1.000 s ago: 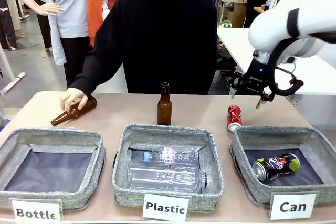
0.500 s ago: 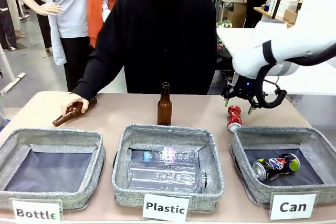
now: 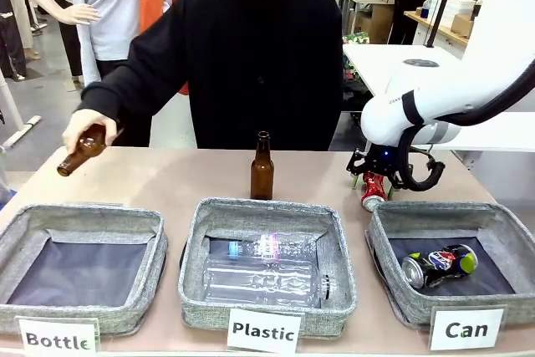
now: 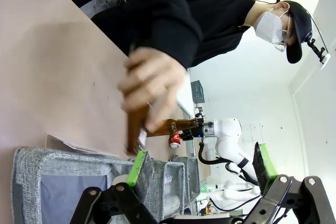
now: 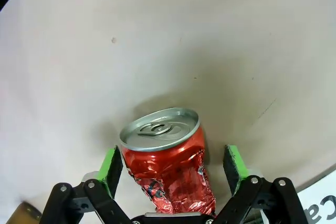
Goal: Sort the can waste into the basket.
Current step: Pick up the can waste from the table and place it in the right Fabric basket.
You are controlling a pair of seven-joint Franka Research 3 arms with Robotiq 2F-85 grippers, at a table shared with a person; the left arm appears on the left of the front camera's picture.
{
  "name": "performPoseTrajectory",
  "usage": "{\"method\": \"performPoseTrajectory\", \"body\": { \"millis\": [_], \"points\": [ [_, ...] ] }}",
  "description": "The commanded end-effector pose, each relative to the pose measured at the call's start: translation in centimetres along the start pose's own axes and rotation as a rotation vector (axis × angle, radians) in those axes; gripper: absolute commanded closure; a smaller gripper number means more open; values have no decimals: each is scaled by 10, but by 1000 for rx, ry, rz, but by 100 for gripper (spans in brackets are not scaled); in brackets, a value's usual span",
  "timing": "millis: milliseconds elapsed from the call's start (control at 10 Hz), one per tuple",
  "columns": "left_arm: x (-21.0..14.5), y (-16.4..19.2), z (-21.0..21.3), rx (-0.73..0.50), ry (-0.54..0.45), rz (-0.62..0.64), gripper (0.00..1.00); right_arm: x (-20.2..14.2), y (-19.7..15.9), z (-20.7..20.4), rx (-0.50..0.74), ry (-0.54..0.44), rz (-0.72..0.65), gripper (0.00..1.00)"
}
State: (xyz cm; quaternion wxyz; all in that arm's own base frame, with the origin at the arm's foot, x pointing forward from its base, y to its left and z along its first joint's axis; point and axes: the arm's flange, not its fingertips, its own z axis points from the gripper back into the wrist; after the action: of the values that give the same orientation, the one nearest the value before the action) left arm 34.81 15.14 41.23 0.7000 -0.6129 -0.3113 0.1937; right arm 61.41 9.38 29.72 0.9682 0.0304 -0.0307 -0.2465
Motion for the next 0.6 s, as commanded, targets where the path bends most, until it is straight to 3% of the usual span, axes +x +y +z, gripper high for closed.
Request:
{"method": "performPoseTrajectory", "body": {
  "millis": [0, 200, 300, 500],
  "points": [
    [1, -14, 25, 50, 51, -70, 0, 2, 2, 5, 20, -10, 9, 0],
    [-7, -50, 99, 36, 125, -123, 0, 3, 0, 7, 23, -4, 7, 0],
    [-6, -56, 124, 27, 104, -155, 0, 3, 1, 6, 25, 3, 11, 0],
    [-4, -56, 135, 21, 74, -149, 0, 3, 3, 3, 16, 5, 15, 0]
  ]
}}
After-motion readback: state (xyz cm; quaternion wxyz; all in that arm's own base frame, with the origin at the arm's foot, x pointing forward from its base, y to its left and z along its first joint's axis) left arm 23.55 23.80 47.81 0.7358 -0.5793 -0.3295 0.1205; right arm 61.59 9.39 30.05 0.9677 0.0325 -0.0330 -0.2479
